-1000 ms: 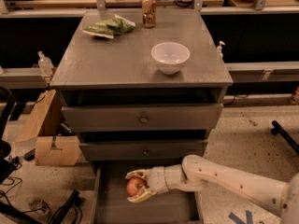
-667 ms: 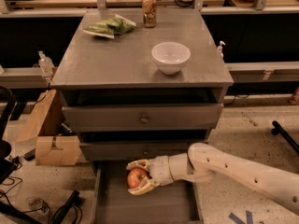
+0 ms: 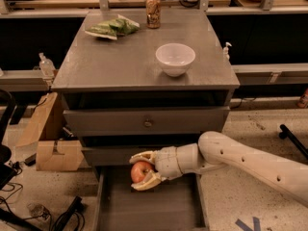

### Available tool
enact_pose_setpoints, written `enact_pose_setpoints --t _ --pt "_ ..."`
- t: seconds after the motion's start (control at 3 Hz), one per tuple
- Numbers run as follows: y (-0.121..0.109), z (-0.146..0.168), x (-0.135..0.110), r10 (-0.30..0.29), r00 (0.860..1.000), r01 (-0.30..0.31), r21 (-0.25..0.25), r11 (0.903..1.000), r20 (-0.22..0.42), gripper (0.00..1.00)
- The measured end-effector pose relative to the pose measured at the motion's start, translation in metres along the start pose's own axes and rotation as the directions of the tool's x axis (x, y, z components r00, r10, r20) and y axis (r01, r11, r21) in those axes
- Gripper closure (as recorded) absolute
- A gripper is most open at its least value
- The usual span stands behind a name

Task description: Pick apple from bottom drawer and place on counter

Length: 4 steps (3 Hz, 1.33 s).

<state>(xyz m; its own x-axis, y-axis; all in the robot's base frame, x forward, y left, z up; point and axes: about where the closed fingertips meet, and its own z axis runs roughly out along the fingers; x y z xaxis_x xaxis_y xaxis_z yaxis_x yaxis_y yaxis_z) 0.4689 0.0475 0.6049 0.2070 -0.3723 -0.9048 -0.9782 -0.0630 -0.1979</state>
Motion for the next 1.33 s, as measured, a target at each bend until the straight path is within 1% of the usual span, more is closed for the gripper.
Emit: enact_pose_setpoints --t 0.33,0.67,1.0,1.33 --pt "-0.020 -0.010 -0.025 0.039 0.999 -0.038 0.003 0.9993 -0.026 1.00" --pt "-0.062 -0.047 -0.089 0.107 0.986 -0.102 0.044 0.9938 -0.129 1.00" --pt "-0.102 -0.083 -0.137 0.153 0.969 -0.136 0.097 0.9860 -0.195 1.00" --pt "-0.160 -0.122 -0.196 0.189 0.942 -0.151 0.152 0.9768 -0.278 1.00"
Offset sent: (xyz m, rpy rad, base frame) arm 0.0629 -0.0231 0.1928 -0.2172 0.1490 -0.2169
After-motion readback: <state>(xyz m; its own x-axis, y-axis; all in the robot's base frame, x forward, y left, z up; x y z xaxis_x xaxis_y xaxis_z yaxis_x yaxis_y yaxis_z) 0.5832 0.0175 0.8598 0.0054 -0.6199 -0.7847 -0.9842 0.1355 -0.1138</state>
